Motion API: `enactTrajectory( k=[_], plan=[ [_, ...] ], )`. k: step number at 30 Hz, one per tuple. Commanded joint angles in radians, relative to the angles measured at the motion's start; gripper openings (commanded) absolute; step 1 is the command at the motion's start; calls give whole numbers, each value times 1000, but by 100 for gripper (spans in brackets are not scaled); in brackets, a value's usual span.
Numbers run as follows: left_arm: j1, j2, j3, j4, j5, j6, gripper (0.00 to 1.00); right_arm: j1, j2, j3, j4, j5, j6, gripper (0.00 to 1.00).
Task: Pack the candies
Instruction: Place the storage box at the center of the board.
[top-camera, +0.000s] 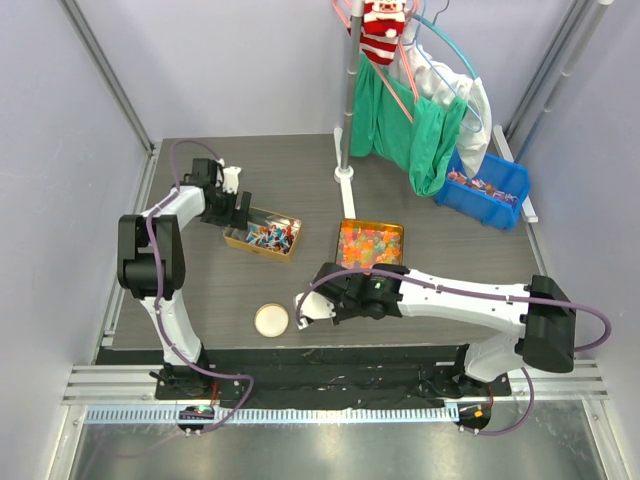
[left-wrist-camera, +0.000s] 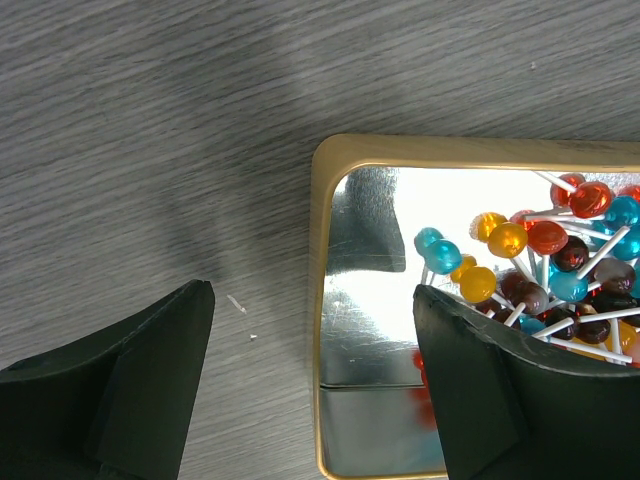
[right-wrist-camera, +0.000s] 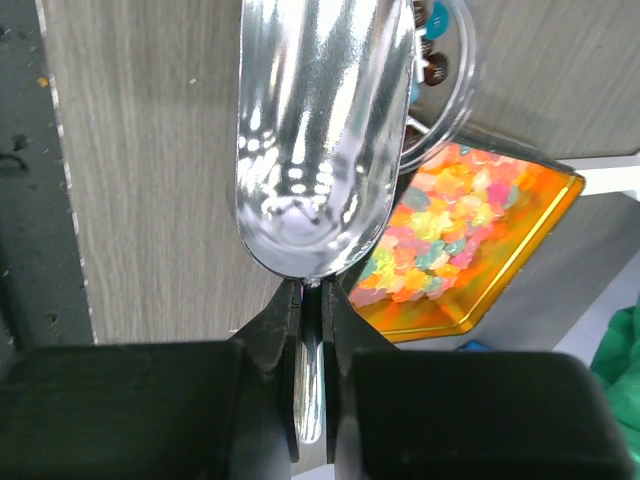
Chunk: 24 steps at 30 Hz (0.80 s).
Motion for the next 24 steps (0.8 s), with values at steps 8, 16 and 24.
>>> enactTrajectory(
  k=[8,16,24],
  plan=[
    [9,-1,29,3,24,0,84,-30,-14,0,139,77,9,1],
    [9,-4,27,2,25,-1,84,-73,9,-24,176,82,-3,1],
    [9,2,29,2,27,-1,84,-93,-14,-23,205,103,-18,1]
  ],
)
